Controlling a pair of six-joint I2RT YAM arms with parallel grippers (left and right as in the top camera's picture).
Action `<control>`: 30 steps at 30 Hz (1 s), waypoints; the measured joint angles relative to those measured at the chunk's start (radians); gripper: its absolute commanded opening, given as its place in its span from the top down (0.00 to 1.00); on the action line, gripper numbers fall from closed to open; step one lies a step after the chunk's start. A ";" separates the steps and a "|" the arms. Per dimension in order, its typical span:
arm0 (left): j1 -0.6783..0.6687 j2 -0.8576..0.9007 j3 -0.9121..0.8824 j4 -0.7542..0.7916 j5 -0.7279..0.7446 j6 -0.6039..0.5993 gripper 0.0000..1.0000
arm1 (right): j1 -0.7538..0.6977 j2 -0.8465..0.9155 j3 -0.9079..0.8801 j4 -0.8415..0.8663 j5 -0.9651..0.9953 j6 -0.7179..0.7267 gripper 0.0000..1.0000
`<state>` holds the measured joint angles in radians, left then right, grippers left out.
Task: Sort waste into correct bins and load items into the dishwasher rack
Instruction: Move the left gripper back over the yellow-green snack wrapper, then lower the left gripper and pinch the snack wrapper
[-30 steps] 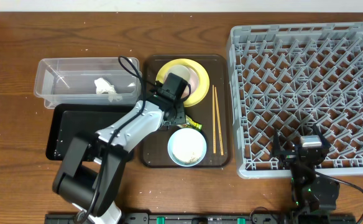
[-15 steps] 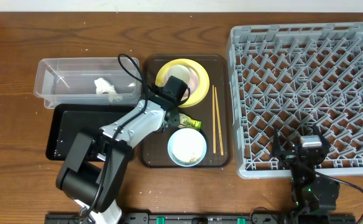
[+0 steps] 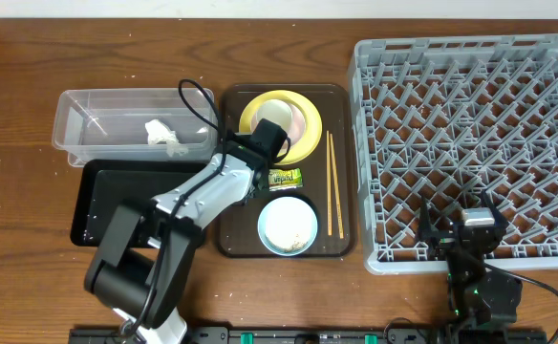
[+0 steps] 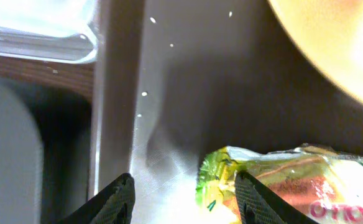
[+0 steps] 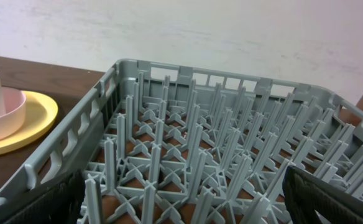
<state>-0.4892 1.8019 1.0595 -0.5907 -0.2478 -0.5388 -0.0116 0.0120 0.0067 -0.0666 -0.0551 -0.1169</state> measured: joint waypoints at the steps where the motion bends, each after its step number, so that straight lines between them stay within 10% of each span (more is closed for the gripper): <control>1: 0.000 -0.014 0.000 -0.004 -0.001 0.000 0.45 | 0.000 0.000 0.000 0.000 0.000 0.000 0.01; 13: 0.000 -0.265 -0.001 -0.027 -0.013 0.026 0.36 | 0.000 0.000 0.000 0.000 0.000 0.000 0.01; 30: 0.000 -0.161 -0.001 -0.011 0.193 0.502 0.23 | 0.000 0.000 0.000 0.000 0.000 0.000 0.01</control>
<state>-0.4892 1.6409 1.0584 -0.6022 -0.0547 -0.0368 -0.0116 0.0120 0.0067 -0.0666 -0.0551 -0.1169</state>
